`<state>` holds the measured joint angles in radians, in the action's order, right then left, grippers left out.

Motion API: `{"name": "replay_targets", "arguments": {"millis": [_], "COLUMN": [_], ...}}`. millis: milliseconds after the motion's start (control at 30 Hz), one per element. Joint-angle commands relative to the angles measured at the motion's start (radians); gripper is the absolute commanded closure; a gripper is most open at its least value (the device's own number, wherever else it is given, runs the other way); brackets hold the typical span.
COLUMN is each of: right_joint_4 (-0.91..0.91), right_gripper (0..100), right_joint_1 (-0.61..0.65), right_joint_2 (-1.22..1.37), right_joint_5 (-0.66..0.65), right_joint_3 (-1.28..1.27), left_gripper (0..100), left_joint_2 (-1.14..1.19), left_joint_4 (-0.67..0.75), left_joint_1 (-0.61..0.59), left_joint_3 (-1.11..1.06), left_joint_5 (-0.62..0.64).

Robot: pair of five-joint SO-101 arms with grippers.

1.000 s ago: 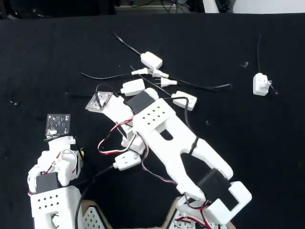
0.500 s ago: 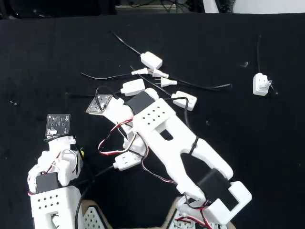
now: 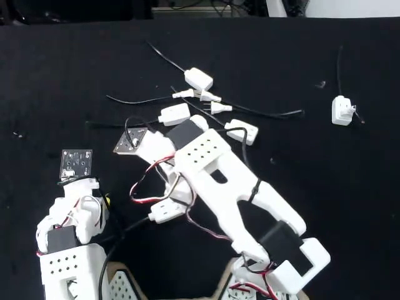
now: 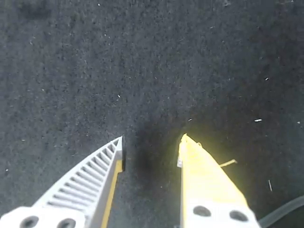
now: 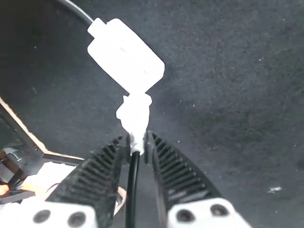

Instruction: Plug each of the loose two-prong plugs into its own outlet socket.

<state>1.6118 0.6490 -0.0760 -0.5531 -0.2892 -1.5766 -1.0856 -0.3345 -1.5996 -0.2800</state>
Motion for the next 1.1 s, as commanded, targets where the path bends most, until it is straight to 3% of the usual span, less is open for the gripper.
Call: {"name": "replay_targets", "arguments": {"millis": [0,133,433,800,933,1067], "right_joint_4": [0.005,-0.029,-0.084,-0.089,-0.041,0.005], "right_gripper": [98.8,98.8,98.8,98.8,98.8,98.8], "right_joint_1": [-0.089,-0.097,0.058,0.064,0.011,-0.126], "right_joint_2": [-0.005,-0.004,-0.004,-0.004,-0.022,-0.131], "right_joint_5": [-0.043,-0.041,0.038,0.058,0.054,0.041], "right_joint_3": [0.031,0.008,-0.030,-0.028,-0.018,-0.007], "left_gripper": [80,80,80,80,80,80], "left_joint_2": [-0.009,-0.009,-0.009,-0.009,-0.008,0.003], "left_joint_4": [-0.006,-0.006,-0.006,-0.008,-0.021,-0.032], "left_joint_1": [-0.007,-0.002,-0.005,-0.001,0.054,0.113], "left_joint_3": [0.010,0.010,0.010,0.015,0.082,0.104], "left_joint_5": [-0.009,-0.009,-0.009,-0.009,-0.009,-0.012]}}
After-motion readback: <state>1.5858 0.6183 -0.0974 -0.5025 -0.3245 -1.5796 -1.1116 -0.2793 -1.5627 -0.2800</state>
